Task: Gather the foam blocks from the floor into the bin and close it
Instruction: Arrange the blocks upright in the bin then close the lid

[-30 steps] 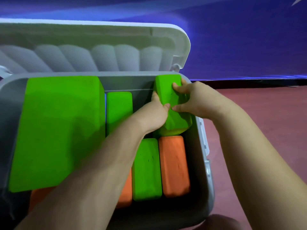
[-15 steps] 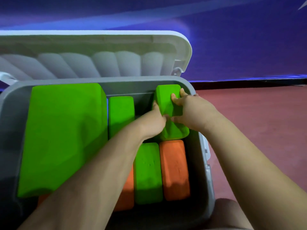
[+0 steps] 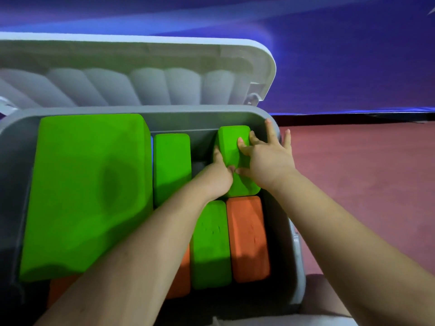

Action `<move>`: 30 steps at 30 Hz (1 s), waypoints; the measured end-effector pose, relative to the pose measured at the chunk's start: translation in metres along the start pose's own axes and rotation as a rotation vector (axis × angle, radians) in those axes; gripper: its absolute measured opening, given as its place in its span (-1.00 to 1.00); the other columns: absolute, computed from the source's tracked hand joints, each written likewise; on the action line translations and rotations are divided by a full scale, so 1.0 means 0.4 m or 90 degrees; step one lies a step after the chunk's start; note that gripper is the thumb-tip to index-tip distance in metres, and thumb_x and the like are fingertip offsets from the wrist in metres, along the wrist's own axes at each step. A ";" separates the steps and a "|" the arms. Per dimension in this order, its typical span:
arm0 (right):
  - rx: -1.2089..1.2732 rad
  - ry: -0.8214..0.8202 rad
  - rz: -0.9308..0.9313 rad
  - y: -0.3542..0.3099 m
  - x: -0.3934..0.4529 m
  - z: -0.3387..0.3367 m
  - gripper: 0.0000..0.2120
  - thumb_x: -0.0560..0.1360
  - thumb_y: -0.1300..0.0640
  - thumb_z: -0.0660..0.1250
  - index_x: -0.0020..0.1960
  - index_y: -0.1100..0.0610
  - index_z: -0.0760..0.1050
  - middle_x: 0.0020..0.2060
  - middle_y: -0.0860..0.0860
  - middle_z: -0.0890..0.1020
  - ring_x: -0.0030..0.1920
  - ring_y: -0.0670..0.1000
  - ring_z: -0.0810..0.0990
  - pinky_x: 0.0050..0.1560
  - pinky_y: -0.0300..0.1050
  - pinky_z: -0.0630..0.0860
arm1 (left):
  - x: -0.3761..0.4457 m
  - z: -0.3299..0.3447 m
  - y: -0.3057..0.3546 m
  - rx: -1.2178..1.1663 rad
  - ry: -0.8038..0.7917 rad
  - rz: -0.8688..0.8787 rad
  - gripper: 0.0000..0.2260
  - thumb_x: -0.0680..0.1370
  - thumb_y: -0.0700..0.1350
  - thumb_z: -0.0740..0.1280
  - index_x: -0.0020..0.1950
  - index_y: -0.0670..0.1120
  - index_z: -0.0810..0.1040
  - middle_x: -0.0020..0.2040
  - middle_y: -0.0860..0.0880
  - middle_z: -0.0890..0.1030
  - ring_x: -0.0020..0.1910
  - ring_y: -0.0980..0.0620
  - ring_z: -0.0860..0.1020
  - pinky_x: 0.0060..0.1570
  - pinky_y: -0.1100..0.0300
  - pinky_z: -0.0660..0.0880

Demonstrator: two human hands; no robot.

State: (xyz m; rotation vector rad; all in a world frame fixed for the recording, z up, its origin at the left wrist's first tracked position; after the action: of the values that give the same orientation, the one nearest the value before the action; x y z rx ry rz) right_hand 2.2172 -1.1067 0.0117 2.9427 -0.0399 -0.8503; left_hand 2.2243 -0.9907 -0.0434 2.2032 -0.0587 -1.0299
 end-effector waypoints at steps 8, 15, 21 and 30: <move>0.043 0.025 0.036 -0.021 -0.043 -0.008 -0.33 0.51 -0.27 0.17 0.52 -0.14 0.01 0.55 0.02 0.04 0.53 0.14 -0.21 0.41 0.35 -0.24 | -0.051 -0.013 0.029 0.064 0.063 -0.028 -0.43 0.65 -0.06 0.11 0.56 -0.15 -0.11 0.41 -0.26 0.38 0.35 -0.21 0.40 0.27 0.03 0.34; 0.211 0.172 -0.076 -0.190 -0.141 -0.055 -0.08 0.40 -0.10 0.43 0.54 -0.07 -0.08 0.55 0.10 -0.01 0.54 0.14 -0.01 0.49 0.18 0.05 | -0.270 -0.258 -0.018 0.128 0.339 0.164 -0.60 0.57 -0.10 0.24 0.42 -0.04 0.38 0.34 -0.10 0.50 0.33 -0.09 0.45 0.32 0.08 0.37; 0.327 0.059 -0.236 -0.438 -0.215 -0.073 0.12 0.22 -0.18 0.54 0.55 -0.05 -0.07 0.54 0.16 -0.09 0.54 0.04 0.03 0.47 -0.18 0.06 | -0.420 -0.394 -0.275 0.160 0.457 -0.004 -0.41 0.49 0.03 0.35 0.46 -0.09 0.25 0.41 -0.19 0.32 0.39 -0.20 0.28 0.36 -0.01 0.23; 0.315 0.023 -0.173 -0.511 -0.233 -0.053 0.34 0.02 -0.35 0.52 0.54 -0.04 -0.21 0.49 0.09 -0.36 0.53 0.18 -0.14 0.52 0.09 -0.01 | -0.414 -0.398 -0.414 -0.227 0.206 -0.061 -0.27 0.32 0.28 0.37 0.32 -0.17 0.42 0.23 -0.11 0.58 0.13 -0.10 0.59 0.21 -0.01 0.49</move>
State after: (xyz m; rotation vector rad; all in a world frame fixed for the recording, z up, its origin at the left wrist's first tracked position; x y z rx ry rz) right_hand 2.1505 -0.8972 0.0623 3.4864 0.1824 -0.9344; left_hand 2.1818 -0.7221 0.0358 2.0267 0.3526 -0.6602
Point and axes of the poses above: each hand's wrist, its own x-axis towards the middle knuckle, its own z-axis out of the palm, y = z × x, the point moved 1 cm from there along x, towards the middle knuckle
